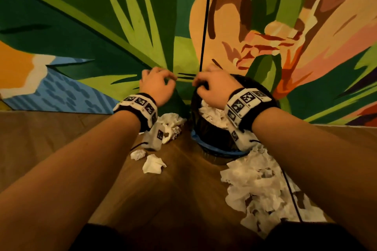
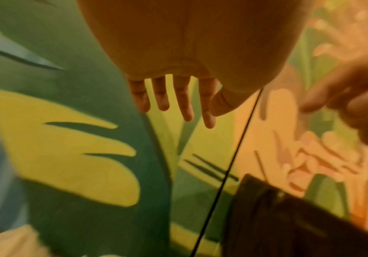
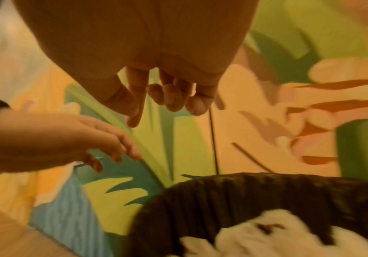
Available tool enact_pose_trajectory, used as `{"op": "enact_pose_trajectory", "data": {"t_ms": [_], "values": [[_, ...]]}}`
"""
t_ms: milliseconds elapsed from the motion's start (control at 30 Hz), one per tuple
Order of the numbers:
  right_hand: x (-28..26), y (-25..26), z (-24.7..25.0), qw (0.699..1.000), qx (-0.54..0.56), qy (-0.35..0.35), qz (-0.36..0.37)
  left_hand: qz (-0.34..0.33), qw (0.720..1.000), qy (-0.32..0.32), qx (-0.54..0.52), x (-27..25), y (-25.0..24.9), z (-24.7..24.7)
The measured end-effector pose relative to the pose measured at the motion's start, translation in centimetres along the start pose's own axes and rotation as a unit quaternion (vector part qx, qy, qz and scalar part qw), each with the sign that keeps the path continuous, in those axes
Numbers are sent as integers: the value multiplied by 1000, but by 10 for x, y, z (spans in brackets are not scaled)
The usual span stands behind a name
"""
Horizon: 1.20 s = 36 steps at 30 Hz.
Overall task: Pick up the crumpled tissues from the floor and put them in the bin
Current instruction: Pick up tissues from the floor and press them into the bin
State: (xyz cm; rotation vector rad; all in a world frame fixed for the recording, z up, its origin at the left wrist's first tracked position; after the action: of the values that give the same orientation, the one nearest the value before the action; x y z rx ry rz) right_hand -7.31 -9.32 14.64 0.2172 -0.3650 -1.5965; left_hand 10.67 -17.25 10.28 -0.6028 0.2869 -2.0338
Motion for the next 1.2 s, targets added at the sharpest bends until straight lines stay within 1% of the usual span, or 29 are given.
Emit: {"op": "enact_pose_trajectory", "data": {"t_ms": [100, 233, 333, 400, 467, 567, 633, 700, 767, 800, 900, 933, 967, 1067, 1133, 1200], "values": [[0, 44, -22, 998, 17, 19, 51, 45, 998, 48, 11, -21, 34, -7], [0, 75, -68, 995, 45, 64, 67, 92, 981, 168, -9, -64, 71, -40], [1, 75, -111, 990, 51, 128, 38, 120, 957, 263, -8, -95, 86, -73], [3, 67, -139, 982, 30, 187, 1, 155, 941, 302, -4, -111, 95, -95], [4, 56, -163, 972, -2, 231, -29, 189, 923, 336, -5, -124, 101, -113], [6, 38, -195, 962, -33, 266, -60, 190, 902, 387, 2, -142, 110, -144], [5, 26, -214, 956, -52, 280, -72, 183, 891, 414, -24, -159, 110, -162], [6, 15, -233, 953, -53, 287, -77, 189, 896, 401, -38, -176, 112, -180], [7, 6, -251, 955, -29, 284, -80, 202, 912, 354, -45, -186, 115, -189], [7, 3, -260, 956, -18, 282, -80, 206, 919, 333, -45, -188, 116, -192], [9, -3, -285, 957, -15, 279, -83, 216, 924, 314, -29, -187, 122, -192], [10, -5, -292, 957, -21, 277, -80, 222, 928, 296, -41, -185, 124, -190], [11, -6, -298, 957, -30, 279, -72, 228, 933, 272, -63, -185, 124, -187], [15, -7, -315, 947, -67, 310, -60, 248, 944, 168, -140, -184, 128, -178], [15, -10, -323, 935, -91, 335, -71, 246, 951, 111, -149, -180, 132, -171], [14, -14, -329, 929, -89, 347, -95, 257, 957, 50, -128, -170, 142, -162]]}}
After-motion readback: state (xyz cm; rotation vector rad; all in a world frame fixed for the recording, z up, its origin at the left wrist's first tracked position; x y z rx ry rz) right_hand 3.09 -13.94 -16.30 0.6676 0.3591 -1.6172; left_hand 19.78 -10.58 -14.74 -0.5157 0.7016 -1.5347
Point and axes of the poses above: each hand's wrist, its own x-axis towards the middle knuckle, its own z-axis out of the back of the hand, y = z × x, the point moved 2 cm from there along x, towards the middle knuckle, and after that the axes turned 11 degrees about -z, right-handed, at the moved point
